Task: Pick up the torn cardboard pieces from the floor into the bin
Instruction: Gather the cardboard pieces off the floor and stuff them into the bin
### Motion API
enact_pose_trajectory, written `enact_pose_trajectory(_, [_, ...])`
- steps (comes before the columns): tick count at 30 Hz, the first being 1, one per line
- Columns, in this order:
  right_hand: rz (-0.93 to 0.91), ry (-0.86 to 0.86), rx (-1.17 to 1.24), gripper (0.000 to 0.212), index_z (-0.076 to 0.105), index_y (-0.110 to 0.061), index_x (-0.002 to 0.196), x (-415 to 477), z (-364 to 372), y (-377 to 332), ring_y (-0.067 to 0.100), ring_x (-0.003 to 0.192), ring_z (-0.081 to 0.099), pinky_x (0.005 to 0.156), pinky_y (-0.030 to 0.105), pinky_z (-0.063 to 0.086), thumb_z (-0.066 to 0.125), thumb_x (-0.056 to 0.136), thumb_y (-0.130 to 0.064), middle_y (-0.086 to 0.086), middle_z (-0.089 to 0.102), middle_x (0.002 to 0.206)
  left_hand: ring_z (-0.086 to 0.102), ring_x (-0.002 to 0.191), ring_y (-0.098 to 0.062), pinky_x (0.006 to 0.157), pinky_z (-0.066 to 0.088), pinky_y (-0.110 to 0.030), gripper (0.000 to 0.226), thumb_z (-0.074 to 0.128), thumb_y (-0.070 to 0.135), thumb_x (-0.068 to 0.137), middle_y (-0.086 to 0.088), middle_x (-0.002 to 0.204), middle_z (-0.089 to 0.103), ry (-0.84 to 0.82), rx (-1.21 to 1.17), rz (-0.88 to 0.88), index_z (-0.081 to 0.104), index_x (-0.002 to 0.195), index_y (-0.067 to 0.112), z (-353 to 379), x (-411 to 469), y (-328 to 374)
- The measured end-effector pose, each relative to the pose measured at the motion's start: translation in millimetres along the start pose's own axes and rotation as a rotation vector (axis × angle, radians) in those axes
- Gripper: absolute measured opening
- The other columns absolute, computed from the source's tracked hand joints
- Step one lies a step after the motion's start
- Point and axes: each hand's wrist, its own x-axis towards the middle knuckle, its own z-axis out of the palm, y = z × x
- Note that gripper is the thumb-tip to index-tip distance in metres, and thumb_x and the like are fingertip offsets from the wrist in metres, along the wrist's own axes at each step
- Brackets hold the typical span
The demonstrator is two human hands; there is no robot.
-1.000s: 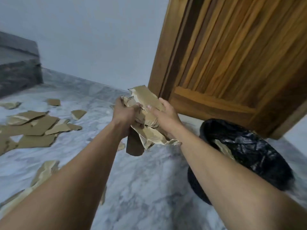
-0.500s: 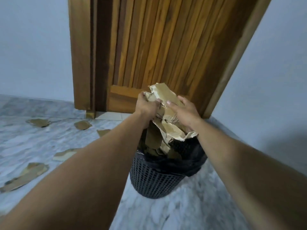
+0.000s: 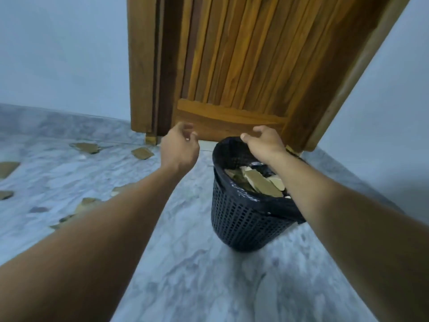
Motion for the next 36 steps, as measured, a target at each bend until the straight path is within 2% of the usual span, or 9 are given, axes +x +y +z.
enact_pose_trajectory(4, [-0.205,0.049,-0.027,0.049,0.047,-0.025,0.146,-10.9,74.8,-42.8,0.024,0.132,0.05,0.091,0.028,0.037,0.058,0.101,-0.04,0.001,0.044,0.151,0.064,0.111,-0.029,0.088,0.047,-0.035,0.033,0.05,0.034,0.101,-0.007,0.119,0.07,0.074,0.215,-0.062,0.059,0.131,0.02,-56.5,-3.2,-79.4])
enact_pose_trajectory(9, [-0.353,-0.084,-0.079,0.048,0.044,-0.025,0.149,-9.5,172.8,-61.7,0.02,0.123,0.051,0.083,0.025,0.043,0.053,0.103,-0.037,0.001,0.039,0.151,0.052,0.128,-0.036,0.099,0.044,-0.045,0.056,0.052,0.049,0.099,-0.017,0.141,0.053,-0.001,0.455,-0.154,0.043,0.148,0.025,-101.2,-14.6,-179.9])
enact_pose_trajectory(12, [-0.357,-0.206,-0.122,0.051,0.042,-0.021,0.15,10.1,231.5,-44.3,0.026,0.121,0.053,0.085,0.032,0.045,0.053,0.103,-0.038,0.006,0.041,0.15,0.017,0.151,-0.038,0.116,0.023,-0.059,0.077,0.041,0.071,0.092,-0.019,0.161,0.026,-0.163,0.695,-0.208,0.016,0.158,0.041,-106.1,-16.5,-231.1])
enact_pose_trajectory(16, [-0.208,-0.338,-0.162,0.065,0.036,-0.019,0.154,56.2,300.3,-0.4,0.033,0.133,0.047,0.105,0.043,0.045,0.056,0.1,-0.048,0.01,0.035,0.153,-0.019,0.15,-0.045,0.111,-0.004,-0.075,0.086,0.013,0.093,0.078,-0.005,0.168,-0.014,-0.247,0.859,-0.299,-0.019,0.149,0.057,-93.8,-18.5,-286.4])
enact_pose_trajectory(20, [-0.148,-0.386,-0.316,0.089,0.023,-0.022,0.16,110.9,350.5,34.8,0.034,0.154,0.01,0.121,0.057,0.019,0.051,0.092,-0.071,0.01,0.006,0.168,-0.009,0.153,-0.043,0.116,-0.003,-0.069,0.088,-0.003,0.091,0.079,-0.009,0.169,-0.004,-0.188,0.991,-0.313,-0.014,0.155,0.049,-86.5,-9.1,-321.8])
enact_pose_trajectory(23, [-0.081,-0.473,-0.401,0.097,0.004,-0.03,0.163,146.1,382.7,53.2,0.035,0.155,-0.01,0.122,0.061,-0.001,0.037,0.088,-0.083,0.007,-0.011,0.17,0.001,0.155,-0.033,0.119,0.0,-0.063,0.091,0.001,0.09,0.081,-0.008,0.169,0.009,-0.111,0.993,-0.347,0.016,0.156,0.041,-82.9,0.0,-328.1])
enact_pose_trajectory(28, [-0.235,-0.416,-0.571,0.092,-0.012,-0.036,0.16,180.2,444.7,30.2,0.047,0.149,0.011,0.118,0.065,0.003,0.016,0.088,-0.085,0.016,0.01,0.167,0.017,0.154,-0.027,0.121,0.009,-0.058,0.08,0.017,0.083,0.086,-0.009,0.164,0.027,0.021,0.963,-0.438,0.043,0.142,0.031,-81.7,6.5,-333.1])
enact_pose_trajectory(34, [-0.367,-0.419,-0.652,0.09,0.013,-0.03,0.161,188.8,507.9,-29.5,0.046,0.144,0.023,0.115,0.063,0.016,0.013,0.089,-0.084,0.019,0.022,0.161,0.007,0.156,-0.031,0.119,0.003,-0.061,0.081,0.009,0.082,0.088,-0.005,0.169,0.012,-0.01,0.937,-0.446,0.003,0.159,0.044,-77.9,10.3,-332.3])
enact_pose_trajectory(36, [-0.373,-0.45,-0.695,0.09,0.008,-0.031,0.161,183.7,524.9,-47.7,0.049,0.145,0.02,0.113,0.066,0.016,0.012,0.089,-0.085,0.016,0.021,0.162,0.018,0.153,-0.039,0.115,0.01,-0.068,0.071,0.015,0.075,0.095,-0.006,0.167,0.02,-0.139,0.956,-0.311,0.011,0.159,0.045,-76.4,12.6,-332.0])
